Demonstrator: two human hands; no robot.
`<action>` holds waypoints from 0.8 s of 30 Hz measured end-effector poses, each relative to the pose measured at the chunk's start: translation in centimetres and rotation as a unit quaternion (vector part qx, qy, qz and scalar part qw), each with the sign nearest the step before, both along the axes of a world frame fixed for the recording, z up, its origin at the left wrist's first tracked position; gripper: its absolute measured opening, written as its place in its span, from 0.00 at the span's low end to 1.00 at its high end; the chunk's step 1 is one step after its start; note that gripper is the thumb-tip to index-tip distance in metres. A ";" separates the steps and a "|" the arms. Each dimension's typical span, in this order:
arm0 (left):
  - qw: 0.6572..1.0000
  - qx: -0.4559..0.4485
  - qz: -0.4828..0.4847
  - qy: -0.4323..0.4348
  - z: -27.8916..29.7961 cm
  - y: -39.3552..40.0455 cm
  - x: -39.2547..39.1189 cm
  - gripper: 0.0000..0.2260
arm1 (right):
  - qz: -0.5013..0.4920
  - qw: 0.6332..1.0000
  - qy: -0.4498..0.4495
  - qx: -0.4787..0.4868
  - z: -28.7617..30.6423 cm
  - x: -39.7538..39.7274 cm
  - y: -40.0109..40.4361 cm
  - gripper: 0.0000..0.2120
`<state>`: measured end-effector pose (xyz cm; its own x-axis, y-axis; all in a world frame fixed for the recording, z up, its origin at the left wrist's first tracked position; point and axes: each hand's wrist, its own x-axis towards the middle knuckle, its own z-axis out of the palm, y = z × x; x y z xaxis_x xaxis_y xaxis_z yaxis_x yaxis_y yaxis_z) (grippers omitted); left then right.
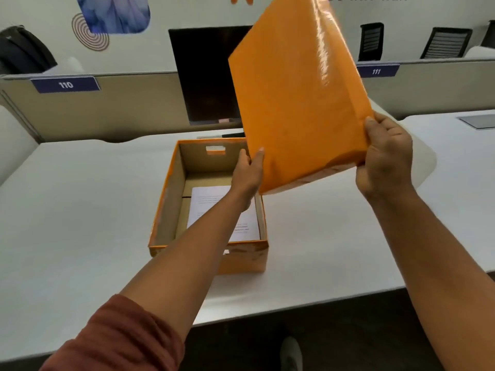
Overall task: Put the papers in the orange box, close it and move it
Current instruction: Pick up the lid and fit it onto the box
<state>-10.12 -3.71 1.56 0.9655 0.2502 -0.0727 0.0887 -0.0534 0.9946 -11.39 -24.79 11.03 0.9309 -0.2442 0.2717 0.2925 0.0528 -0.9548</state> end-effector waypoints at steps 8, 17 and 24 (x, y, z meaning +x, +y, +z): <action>0.989 -0.101 0.100 0.051 0.7 6.7 -2.8 0.21 | 0.130 0.969 0.115 0.173 -2.1 -0.5 2.7 0.16; 0.965 0.074 0.233 0.091 -2.1 12.5 -8.6 0.20 | 0.183 0.962 0.192 -0.067 -10.2 -2.5 6.1 0.26; 0.954 0.092 0.261 0.116 -3.7 15.0 -11.0 0.19 | 0.175 0.937 0.235 -0.189 -13.8 -3.2 8.4 0.27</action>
<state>-21.15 11.31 -2.15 0.6687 0.7220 -0.1778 0.3677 -0.1133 0.9230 -14.62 -16.43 -2.81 0.9747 0.1289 -0.1827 -0.1372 -0.3008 -0.9438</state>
